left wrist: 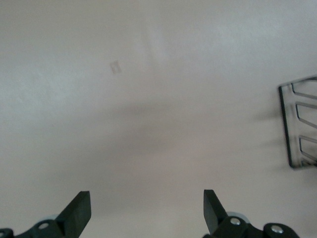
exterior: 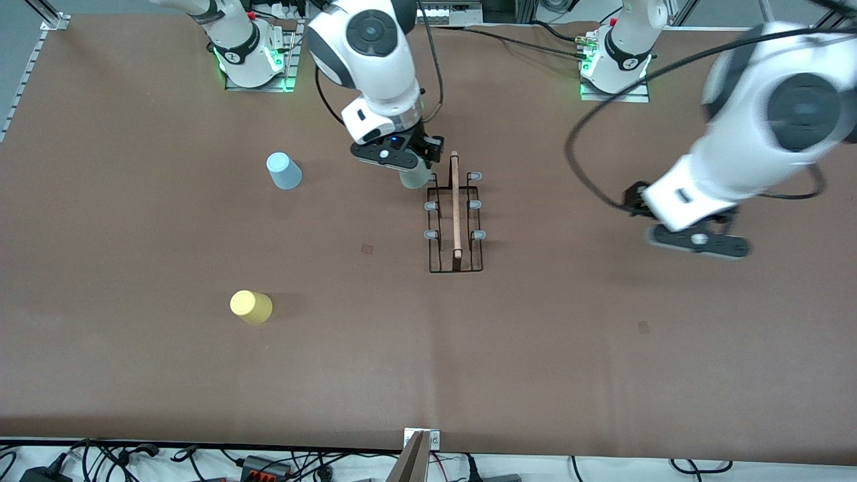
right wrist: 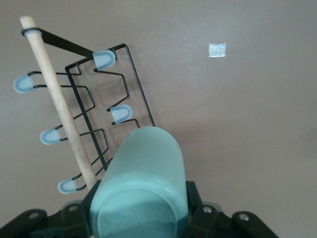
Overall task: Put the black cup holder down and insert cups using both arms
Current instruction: 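Open the left gripper and withdraw while the right gripper carries the teal cup, then lower the teal cup onto a holder peg and open the right gripper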
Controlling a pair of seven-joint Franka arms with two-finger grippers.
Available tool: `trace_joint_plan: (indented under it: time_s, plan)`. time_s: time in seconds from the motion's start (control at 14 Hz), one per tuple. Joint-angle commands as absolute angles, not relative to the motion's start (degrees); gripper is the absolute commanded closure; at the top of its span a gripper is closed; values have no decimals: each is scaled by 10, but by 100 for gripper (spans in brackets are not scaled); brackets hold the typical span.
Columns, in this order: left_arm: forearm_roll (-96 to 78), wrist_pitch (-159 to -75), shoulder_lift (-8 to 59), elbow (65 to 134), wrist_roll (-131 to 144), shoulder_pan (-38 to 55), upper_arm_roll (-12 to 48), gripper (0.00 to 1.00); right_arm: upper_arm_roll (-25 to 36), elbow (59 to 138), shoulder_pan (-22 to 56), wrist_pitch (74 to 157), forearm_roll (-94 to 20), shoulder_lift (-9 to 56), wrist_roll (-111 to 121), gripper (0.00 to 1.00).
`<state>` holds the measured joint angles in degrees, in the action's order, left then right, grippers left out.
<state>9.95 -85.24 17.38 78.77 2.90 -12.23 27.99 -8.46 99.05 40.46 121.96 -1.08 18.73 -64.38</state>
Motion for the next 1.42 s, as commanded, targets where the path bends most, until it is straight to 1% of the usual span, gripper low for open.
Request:
trace_joint_plan:
  time_s: [0.0, 0.07, 0.21, 0.28, 0.36, 0.43, 0.5, 0.57, 0.64, 0.71, 0.78, 0.85, 0.93, 1.14, 1.21, 1.35]
  plan:
    - [39, -817, 148, 755, -53, -158, 253, 0, -93, 976, 404, 1246, 12, 213, -671, 76]
    - [33, -817, 131, 765, -55, -136, 209, 0, -93, 976, 414, 1263, 19, 226, -675, 76]
    - [-18, -840, 82, 814, -58, -68, 83, 0, -97, 977, 418, 1285, 32, 241, -707, 75]
    - [-20, -873, 38, 869, -56, -22, 28, 0, -104, 983, 417, 1288, 41, 243, -711, 75]
    - [-19, -896, 2, 911, -50, 6, -3, 0, -105, 987, 417, 1289, 45, 243, -711, 75]
    - [-19, -923, -25, 947, -50, 18, -21, 0, -105, 992, 417, 1289, 45, 243, -711, 75]
    - [-19, -940, -41, 981, -52, 32, -35, 0, -105, 995, 418, 1289, 45, 244, -711, 75]
    - [-18, -944, -55, 1002, -54, 48, -46, 0, -106, 998, 418, 1290, 45, 245, -712, 74]
    - [-15, -945, -66, 1008, -55, 49, -47, 0, -106, 998, 418, 1290, 45, 251, -712, 68]
    - [-4, -946, -62, 1005, -57, 47, -45, 0, -107, 998, 419, 1291, 46, 255, -711, 55]
    - [6, -945, -51, 997, -58, 47, -44, 0, -107, 998, 419, 1296, 46, 261, -711, 31]
    - [6, -940, -41, 978, -52, 53, -40, 0, -107, 998, 418, 1303, 46, 265, -711, 11]
    - [6, -939, -40, 977, -51, 54, -33, 0, -107, 998, 416, 1304, 46, 265, -710, 0]
    - [5, -933, -35, 976, -53, 40, -39, 0, -106, 989, 412, 1296, 46, 252, -698, 0]
    - [-3, -926, -33, 970, -53, 27, -40, 0, -105, 989, 405, 1270, 46, 225, -694, 0]
    - [-3, -882, -26, 959, -54, 20, -33, 0, -105, 988, 371, 1214, 46, 186, -656, 0]
